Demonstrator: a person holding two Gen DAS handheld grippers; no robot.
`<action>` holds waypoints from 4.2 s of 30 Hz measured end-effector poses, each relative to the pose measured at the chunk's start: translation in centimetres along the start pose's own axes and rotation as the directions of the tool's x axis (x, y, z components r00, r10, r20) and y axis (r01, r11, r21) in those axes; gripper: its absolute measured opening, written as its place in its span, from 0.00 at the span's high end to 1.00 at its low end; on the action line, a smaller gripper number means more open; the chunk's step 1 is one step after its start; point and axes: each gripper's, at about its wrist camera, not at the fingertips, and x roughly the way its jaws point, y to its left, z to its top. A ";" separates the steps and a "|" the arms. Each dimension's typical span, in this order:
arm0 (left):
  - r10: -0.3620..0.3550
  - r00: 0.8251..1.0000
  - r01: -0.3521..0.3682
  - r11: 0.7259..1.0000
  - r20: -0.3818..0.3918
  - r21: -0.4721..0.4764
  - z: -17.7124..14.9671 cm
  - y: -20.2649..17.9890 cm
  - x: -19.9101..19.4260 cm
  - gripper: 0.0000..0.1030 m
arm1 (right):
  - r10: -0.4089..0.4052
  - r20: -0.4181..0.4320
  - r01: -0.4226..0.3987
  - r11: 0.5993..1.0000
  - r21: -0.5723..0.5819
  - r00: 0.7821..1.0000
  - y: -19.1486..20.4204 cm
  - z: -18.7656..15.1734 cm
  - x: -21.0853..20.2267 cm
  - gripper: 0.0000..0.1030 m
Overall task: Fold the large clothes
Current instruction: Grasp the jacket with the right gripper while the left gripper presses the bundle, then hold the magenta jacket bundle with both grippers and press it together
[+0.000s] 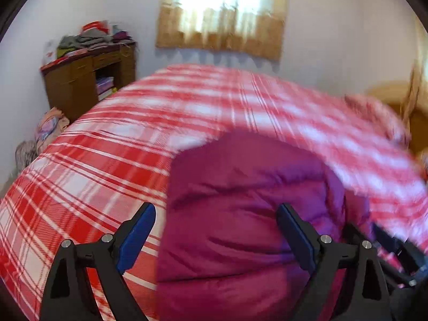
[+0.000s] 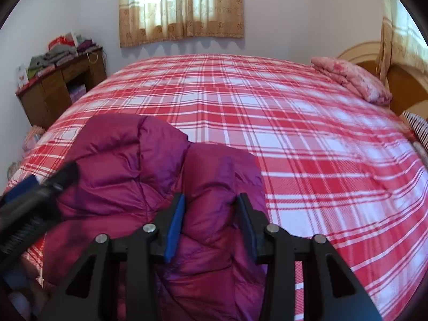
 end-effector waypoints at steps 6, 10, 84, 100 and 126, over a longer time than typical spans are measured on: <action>0.056 0.998 -0.056 0.997 -0.003 0.044 -1.3 -1.4 1.6 0.08 | 0.022 0.029 -0.022 0.999 0.031 0.999 -0.2 -1.2 1.1 0.58; 0.064 0.998 -0.063 0.997 -0.022 0.054 -1.7 -1.7 2.5 0.05 | 0.027 0.036 -0.028 0.999 0.039 0.999 -0.2 -2.0 1.6 0.58; 0.138 0.983 -0.126 0.987 -0.118 0.102 -2.6 -3.0 5.7 0.01 | 0.090 -0.050 -0.083 0.990 0.115 0.995 -1.3 -3.2 4.1 0.54; 0.146 0.982 -0.134 0.985 -0.121 0.107 -2.5 -3.0 5.9 0.01 | 0.101 -0.056 -0.093 0.988 0.123 0.993 -1.1 -3.2 4.4 0.54; 0.047 0.979 -0.031 0.996 -0.200 0.078 -1.5 -2.0 6.1 0.01 | 0.172 -0.055 -0.160 0.971 0.177 0.984 -2.3 -3.2 4.6 0.49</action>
